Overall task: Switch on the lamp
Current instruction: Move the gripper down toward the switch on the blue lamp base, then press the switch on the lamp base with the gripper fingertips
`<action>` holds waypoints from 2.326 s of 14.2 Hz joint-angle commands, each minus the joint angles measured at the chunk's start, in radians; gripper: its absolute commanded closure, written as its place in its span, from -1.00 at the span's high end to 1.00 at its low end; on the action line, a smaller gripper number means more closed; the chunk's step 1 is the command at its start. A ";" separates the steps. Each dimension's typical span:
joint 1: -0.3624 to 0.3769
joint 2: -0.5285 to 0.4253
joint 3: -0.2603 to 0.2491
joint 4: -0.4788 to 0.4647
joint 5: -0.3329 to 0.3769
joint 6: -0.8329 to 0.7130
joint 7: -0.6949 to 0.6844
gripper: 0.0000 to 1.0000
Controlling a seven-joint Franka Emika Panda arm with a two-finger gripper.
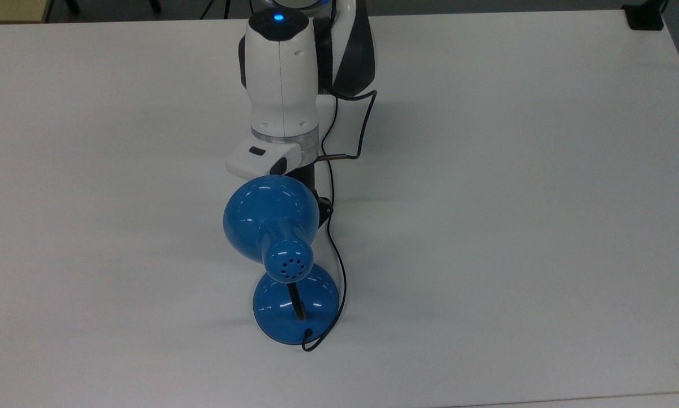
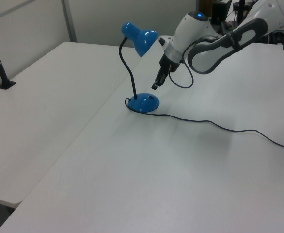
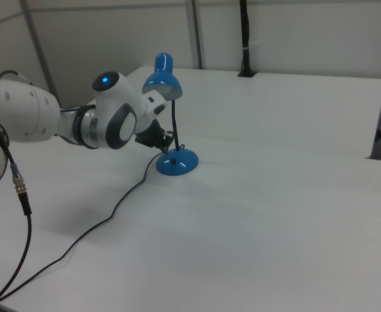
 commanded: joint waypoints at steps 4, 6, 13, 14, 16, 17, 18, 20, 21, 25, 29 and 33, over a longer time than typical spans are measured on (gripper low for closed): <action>0.025 0.073 -0.015 0.011 -0.002 0.110 0.031 -1.00; 0.024 0.073 -0.018 0.011 -0.003 0.119 0.056 -1.00; 0.024 0.082 -0.038 0.027 -0.008 0.119 0.062 -1.00; 0.024 0.083 -0.038 0.028 -0.006 0.119 0.062 -1.00; 0.024 0.091 -0.040 0.045 -0.008 0.119 0.062 -1.00; 0.024 0.094 -0.040 0.045 -0.011 0.119 0.062 -1.00; 0.024 0.094 -0.038 0.045 -0.012 0.119 0.062 -1.00; 0.024 0.094 -0.038 0.045 -0.015 0.119 0.060 -1.00; 0.025 0.096 -0.040 0.044 -0.015 0.119 0.062 -1.00; 0.028 0.105 -0.038 0.045 -0.014 0.119 0.062 -1.00; 0.028 0.122 -0.040 0.047 -0.015 0.119 0.062 -1.00; 0.028 0.140 -0.040 0.053 -0.012 0.119 0.062 -1.00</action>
